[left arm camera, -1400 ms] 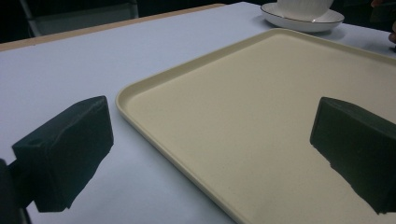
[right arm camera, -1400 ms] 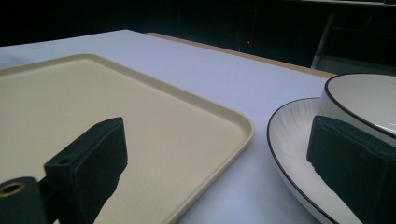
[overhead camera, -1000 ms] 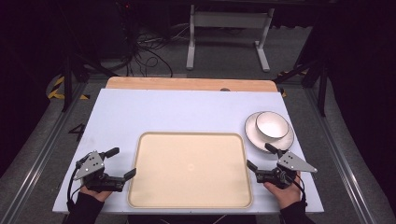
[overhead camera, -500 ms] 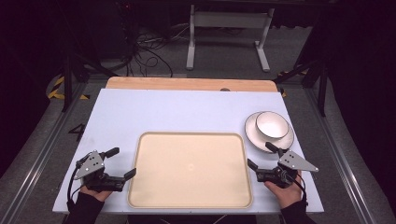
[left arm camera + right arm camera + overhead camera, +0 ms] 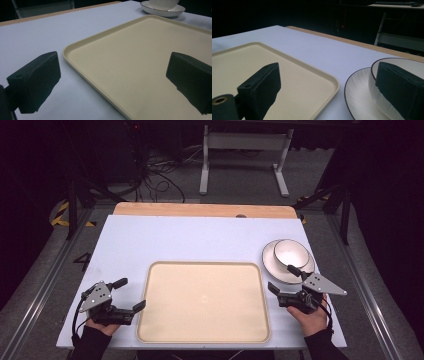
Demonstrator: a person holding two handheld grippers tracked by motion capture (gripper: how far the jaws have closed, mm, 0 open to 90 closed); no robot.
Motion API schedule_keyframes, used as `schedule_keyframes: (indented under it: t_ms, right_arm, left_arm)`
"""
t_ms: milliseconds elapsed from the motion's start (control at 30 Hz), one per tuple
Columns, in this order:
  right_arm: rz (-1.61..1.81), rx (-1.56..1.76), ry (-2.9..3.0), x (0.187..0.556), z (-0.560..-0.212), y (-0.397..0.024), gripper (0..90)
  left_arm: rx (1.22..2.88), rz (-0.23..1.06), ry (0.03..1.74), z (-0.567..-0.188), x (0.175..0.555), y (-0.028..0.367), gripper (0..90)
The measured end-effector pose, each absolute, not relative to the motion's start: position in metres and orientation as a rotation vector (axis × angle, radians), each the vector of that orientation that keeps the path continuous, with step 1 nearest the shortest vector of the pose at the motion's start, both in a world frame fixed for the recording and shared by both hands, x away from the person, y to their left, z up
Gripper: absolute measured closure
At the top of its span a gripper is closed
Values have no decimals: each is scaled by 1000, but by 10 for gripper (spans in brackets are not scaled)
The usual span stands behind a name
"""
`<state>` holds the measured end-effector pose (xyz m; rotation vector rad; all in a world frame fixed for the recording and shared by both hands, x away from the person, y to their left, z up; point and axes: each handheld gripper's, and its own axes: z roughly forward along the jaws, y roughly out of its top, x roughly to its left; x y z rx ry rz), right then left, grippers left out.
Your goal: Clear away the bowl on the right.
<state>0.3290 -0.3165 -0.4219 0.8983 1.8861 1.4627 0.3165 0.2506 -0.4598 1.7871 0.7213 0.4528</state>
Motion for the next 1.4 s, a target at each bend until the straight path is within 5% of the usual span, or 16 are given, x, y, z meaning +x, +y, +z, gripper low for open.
schedule_keyframes:
  t_ms: [1400]
  right_arm:
    - [1343, 1052, 1851, 385, -378, -361, 106]
  left_arm:
    - [1795, 446, 721, -460, 317, 250, 2]
